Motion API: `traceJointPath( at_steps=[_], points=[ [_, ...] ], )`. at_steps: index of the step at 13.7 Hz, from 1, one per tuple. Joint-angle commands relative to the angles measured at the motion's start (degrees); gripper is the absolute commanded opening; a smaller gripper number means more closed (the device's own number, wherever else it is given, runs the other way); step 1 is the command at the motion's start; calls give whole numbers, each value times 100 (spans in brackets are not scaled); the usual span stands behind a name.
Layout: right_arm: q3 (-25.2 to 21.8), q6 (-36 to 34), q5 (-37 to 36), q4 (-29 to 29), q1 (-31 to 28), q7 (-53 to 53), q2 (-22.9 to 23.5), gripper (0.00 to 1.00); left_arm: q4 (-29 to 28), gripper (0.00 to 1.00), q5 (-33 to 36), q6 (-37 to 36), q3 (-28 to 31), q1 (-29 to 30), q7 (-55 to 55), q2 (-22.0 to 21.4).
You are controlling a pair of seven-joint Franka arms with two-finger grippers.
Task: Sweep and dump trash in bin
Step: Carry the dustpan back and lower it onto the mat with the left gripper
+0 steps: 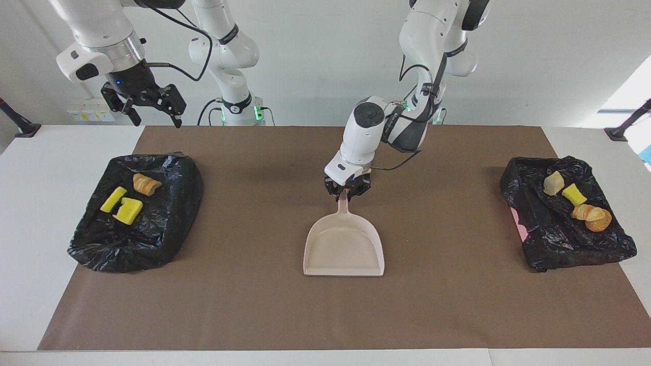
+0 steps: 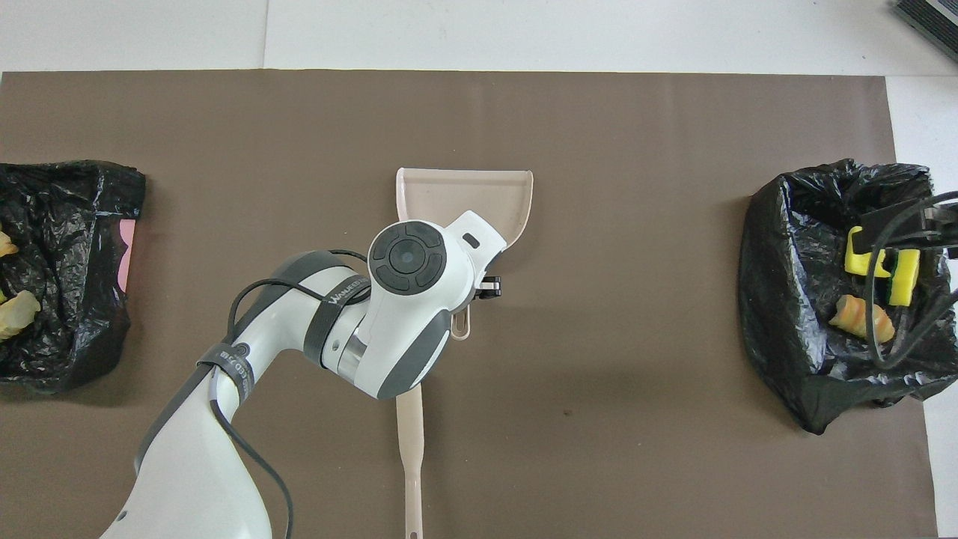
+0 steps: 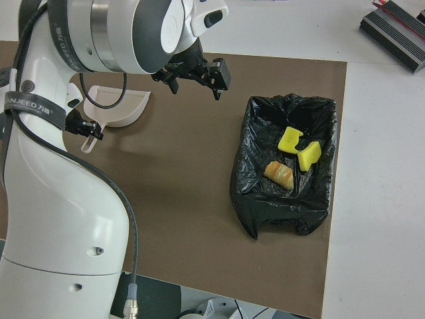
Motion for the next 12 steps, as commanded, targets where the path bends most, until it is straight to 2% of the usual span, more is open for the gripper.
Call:
traceJointPath(
  at_steps=[1,8,12],
  points=[
    [12,-6,101,-143,-32,77,-134,100,-95,100,-67,-254,118,24,37,-297],
    [12,-6,109,-143,-32,77,-134,100,-86,100,-15,-1152,170,797,476,-754],
    [12,-6,109,-143,-32,77,-125,100,-121,100,-6,-1952,170,1386,1074,-1106]
  ],
)
